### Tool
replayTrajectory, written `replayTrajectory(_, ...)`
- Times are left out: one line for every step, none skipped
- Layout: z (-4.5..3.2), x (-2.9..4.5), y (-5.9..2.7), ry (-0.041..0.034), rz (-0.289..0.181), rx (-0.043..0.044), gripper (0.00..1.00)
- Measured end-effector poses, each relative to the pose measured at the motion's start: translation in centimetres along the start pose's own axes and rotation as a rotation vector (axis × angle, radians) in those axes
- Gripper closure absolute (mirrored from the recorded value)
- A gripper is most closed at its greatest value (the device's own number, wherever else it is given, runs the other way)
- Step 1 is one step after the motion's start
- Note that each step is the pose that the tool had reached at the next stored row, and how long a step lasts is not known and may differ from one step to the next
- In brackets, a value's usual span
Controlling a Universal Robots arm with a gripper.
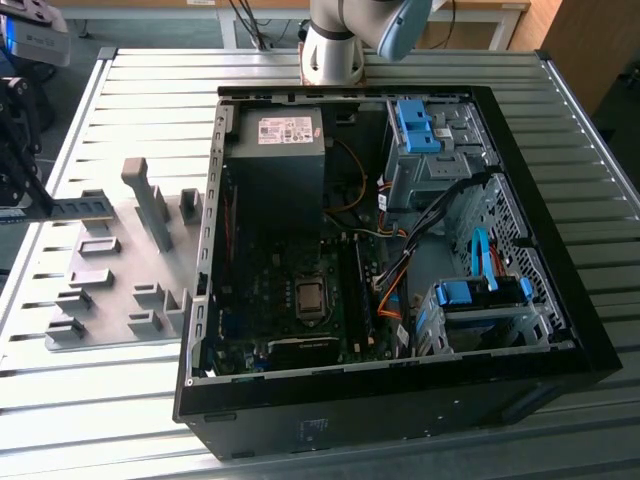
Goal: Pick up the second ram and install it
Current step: 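Pick up the second ram and move it above second insertion slot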
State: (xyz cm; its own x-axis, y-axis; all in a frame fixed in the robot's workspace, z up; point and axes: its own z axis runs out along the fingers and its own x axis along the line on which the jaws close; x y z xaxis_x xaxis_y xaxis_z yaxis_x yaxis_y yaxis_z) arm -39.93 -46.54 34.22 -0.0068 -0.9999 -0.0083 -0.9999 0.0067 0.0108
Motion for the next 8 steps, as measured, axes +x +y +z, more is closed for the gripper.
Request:
replayTrajectory(0.01,-0.01,-0.10,0.0000,0.000,0.0001,0.86)
replayTrajectory(0.00,-0.01,-0.16,0.0000,0.000,0.0000,0.86)
replayTrajectory(0.00,0.00,-0.16,0.0000,0.000,0.0000,0.86)
replayTrajectory(0.00,-0.01,-0.16,0.0000,0.000,0.0000,0.86)
replayTrajectory(-0.01,-0.01,-0.16,0.0000,0.000,0.0000,0.86)
replayTrajectory(-0.06,-0.01,-0.16,0.0000,0.000,0.0000,0.86)
replayTrajectory(-0.16,-0.01,-0.16,0.0001,0.000,0.0000,0.86)
replayTrajectory(-0.28,-0.01,-0.16,0.0000,0.000,0.0000,0.86)
